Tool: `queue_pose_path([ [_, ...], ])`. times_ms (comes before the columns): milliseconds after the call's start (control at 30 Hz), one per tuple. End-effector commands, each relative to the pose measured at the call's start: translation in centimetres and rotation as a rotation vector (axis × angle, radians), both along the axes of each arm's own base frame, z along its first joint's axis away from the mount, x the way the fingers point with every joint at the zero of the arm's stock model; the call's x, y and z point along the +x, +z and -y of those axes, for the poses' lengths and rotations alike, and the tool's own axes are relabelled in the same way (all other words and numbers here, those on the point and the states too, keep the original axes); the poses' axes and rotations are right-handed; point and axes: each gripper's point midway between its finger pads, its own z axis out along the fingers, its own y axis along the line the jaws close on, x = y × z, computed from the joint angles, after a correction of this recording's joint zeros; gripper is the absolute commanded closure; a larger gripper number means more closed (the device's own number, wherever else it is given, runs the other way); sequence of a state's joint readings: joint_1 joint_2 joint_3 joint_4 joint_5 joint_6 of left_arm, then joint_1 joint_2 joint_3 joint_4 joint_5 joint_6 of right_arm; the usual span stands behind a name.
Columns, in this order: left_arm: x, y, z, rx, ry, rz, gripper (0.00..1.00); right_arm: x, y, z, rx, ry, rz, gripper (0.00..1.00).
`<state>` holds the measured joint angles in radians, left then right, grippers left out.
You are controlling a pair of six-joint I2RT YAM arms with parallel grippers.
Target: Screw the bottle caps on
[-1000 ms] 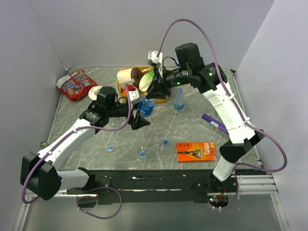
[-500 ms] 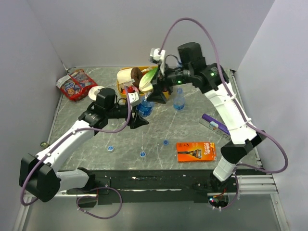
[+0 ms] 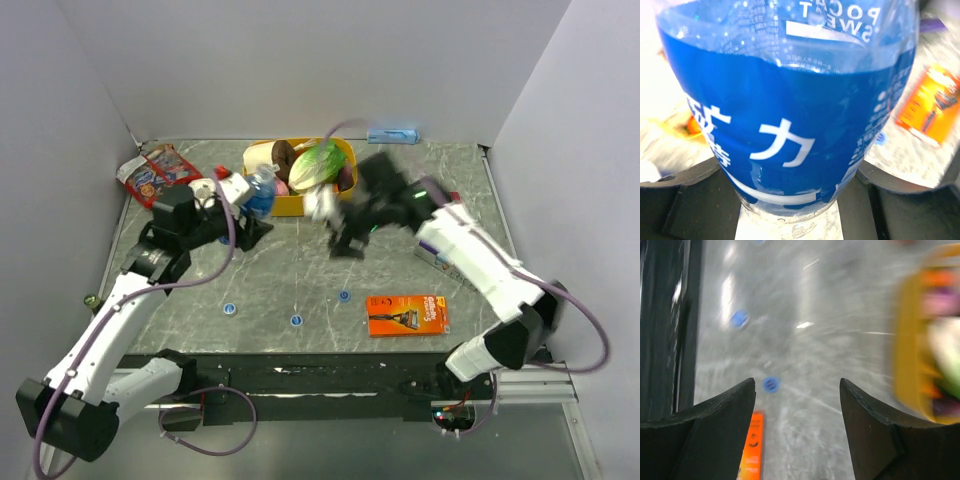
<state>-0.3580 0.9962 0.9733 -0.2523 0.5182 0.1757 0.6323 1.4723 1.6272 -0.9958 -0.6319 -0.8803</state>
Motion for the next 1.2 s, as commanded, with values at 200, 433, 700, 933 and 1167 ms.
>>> queue_pose_path([
  [200,0.2,5.2,-5.0,-0.198,0.179,0.054,0.97,-3.5,-15.9,-6.8,-0.350,0.618,0.241,0.28],
  [433,-0.5,4.6,-5.9,-0.209,0.199,0.046,0.95,-5.6,-20.6,-9.7,-0.378,0.767,0.172,0.34],
  [700,-1.0,4.4,-6.5,-0.216,0.213,0.039,0.94,-7.7,-22.7,-9.4,-0.391,0.892,0.190,0.37],
  [933,-0.9,4.3,-6.4,-0.220,0.206,0.037,0.93,-8.1,-23.3,-9.5,-0.417,0.917,0.158,0.41],
  [1167,-0.6,4.1,-6.4,-0.223,0.209,0.037,0.94,-8.9,-24.4,-8.3,-0.442,0.937,0.134,0.42],
])
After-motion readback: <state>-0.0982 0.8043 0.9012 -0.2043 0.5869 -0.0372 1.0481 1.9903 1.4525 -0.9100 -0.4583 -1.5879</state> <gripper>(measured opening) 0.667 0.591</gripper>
